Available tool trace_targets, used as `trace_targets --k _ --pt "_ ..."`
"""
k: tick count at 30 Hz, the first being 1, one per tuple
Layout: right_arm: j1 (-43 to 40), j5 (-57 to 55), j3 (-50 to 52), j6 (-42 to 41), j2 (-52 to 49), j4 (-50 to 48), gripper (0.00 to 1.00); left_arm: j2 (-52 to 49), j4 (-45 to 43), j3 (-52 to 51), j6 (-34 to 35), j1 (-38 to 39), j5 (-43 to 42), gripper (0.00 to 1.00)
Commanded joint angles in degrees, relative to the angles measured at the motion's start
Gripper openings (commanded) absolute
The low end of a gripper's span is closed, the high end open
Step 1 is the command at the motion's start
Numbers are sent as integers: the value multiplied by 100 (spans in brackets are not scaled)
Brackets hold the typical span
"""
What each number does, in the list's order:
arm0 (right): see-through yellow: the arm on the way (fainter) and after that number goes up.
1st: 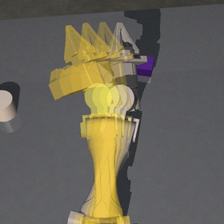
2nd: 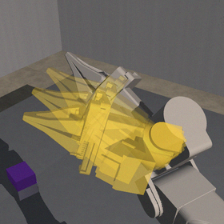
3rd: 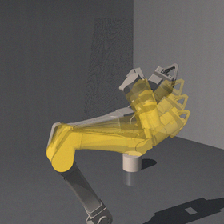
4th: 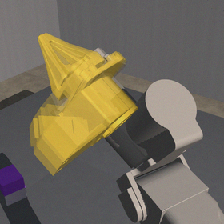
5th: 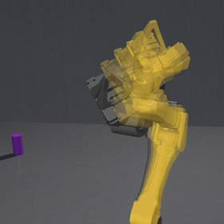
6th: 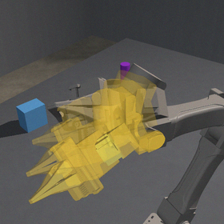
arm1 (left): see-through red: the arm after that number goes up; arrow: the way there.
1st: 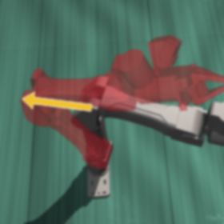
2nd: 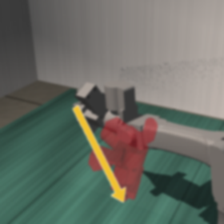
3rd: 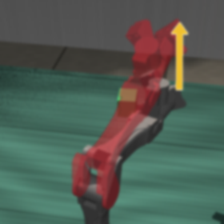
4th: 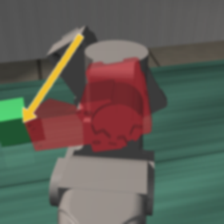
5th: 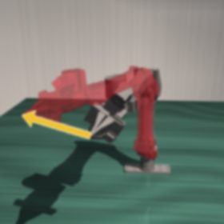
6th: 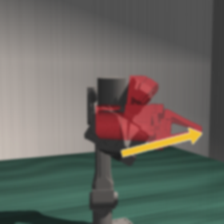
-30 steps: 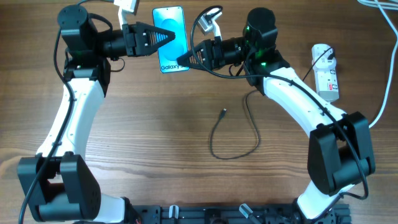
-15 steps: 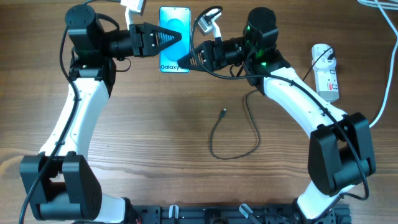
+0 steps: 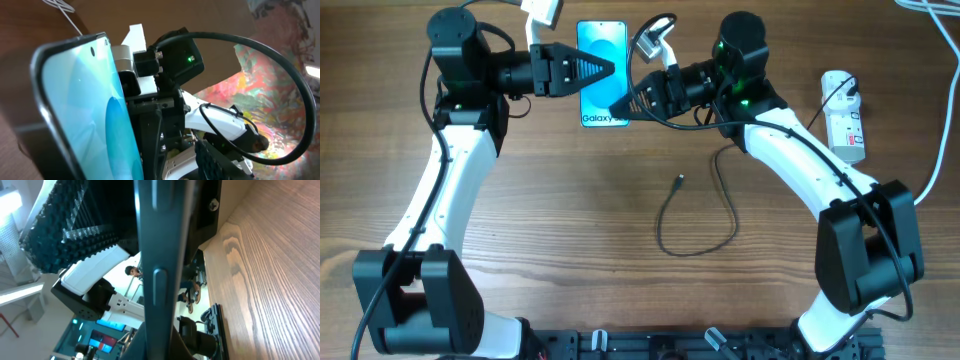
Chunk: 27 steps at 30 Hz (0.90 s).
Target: Plug charger to phone and switch on socket
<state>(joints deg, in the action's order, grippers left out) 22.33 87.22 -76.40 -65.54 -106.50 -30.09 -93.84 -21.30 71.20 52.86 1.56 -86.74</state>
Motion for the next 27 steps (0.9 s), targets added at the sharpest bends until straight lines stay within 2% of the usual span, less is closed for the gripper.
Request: trace_targets --k 1,4,13,17,19,20,22,23,25,27 --pt "-33 -9 28 -48 -107 -15 4 168 -79 81 -190 94 -363 48" --pt "-33 -33 28 -50 -107 -35 4 157 -79 81 -188 94 -363 46" --pt "-33 -31 28 15 -107 -35 4 157 -76 81 -179 94 -343 13" --pt "-33 -13 28 188 -107 -33 7 157 -76 81 -177 94 -328 8" --pt "-33 7 28 400 -107 -33 16 157 -76 81 -181 92 -321 7" --pt "-33 15 28 542 -107 -31 24 157 -76 81 -184 90 -321 7" --pt "-33 13 28 793 -107 -31 47 144 -76 79 -190 79 -317 6" --pt "-33 7 28 909 -107 -35 55 120 -76 79 -216 79 -317 4" --pt "-59 -15 28 1038 -107 -37 67 68 -17 57 -339 79 -299 4" --pt "-125 -26 28 1045 -107 -79 73 -2 66 -15 -352 79 -199 4"
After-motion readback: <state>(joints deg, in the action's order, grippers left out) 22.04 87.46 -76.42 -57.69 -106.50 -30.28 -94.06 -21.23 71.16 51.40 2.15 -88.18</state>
